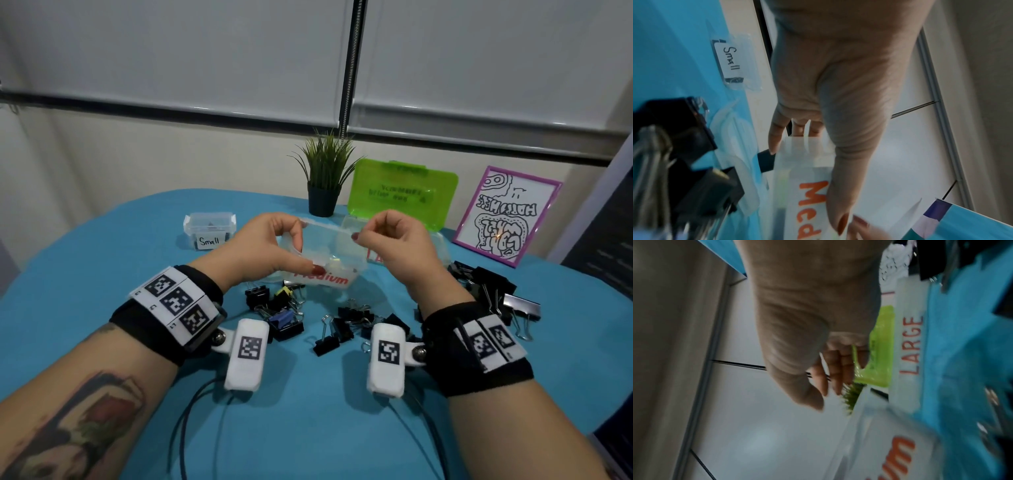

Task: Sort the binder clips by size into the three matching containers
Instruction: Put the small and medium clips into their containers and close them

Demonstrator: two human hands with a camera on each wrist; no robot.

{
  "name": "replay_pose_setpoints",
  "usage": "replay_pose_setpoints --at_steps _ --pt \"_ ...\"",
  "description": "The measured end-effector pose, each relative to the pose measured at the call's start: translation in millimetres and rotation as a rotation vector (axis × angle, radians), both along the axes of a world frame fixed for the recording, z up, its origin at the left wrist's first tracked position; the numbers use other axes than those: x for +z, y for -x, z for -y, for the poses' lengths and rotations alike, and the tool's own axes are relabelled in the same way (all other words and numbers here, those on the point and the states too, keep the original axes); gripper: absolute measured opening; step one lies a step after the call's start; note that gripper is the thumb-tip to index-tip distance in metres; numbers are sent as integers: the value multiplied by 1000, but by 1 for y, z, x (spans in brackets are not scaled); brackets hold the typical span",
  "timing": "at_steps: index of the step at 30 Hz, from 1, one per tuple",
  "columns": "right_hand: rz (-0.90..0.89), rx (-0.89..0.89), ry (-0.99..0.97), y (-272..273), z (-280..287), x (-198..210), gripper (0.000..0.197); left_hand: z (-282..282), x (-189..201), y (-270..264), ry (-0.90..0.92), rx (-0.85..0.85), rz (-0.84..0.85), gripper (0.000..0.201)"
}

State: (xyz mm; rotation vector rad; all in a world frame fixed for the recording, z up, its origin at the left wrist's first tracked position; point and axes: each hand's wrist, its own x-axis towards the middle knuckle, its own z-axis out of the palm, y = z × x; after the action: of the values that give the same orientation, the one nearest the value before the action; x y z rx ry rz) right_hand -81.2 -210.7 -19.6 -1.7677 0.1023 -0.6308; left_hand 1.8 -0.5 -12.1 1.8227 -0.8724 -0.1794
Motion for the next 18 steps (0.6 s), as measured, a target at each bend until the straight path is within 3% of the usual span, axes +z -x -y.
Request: replay_pose_setpoints --at_steps 5,7,11,13,18 --pt "-358 43 213 15 13 0 56 -11 -2 -19 67 165 13 38" --pt "-497 113 343 21 12 4 61 -14 -2 -24 87 197 -8 38" --pt "-776 327 648 26 3 1 64 -16 1 -25 120 249 -11 35" --pt "-766 352 681 24 -4 0 59 -17 1 -27 122 255 -4 34" --pt "-707 286 630 20 -13 -4 26 -15 2 -25 107 252 5 35"
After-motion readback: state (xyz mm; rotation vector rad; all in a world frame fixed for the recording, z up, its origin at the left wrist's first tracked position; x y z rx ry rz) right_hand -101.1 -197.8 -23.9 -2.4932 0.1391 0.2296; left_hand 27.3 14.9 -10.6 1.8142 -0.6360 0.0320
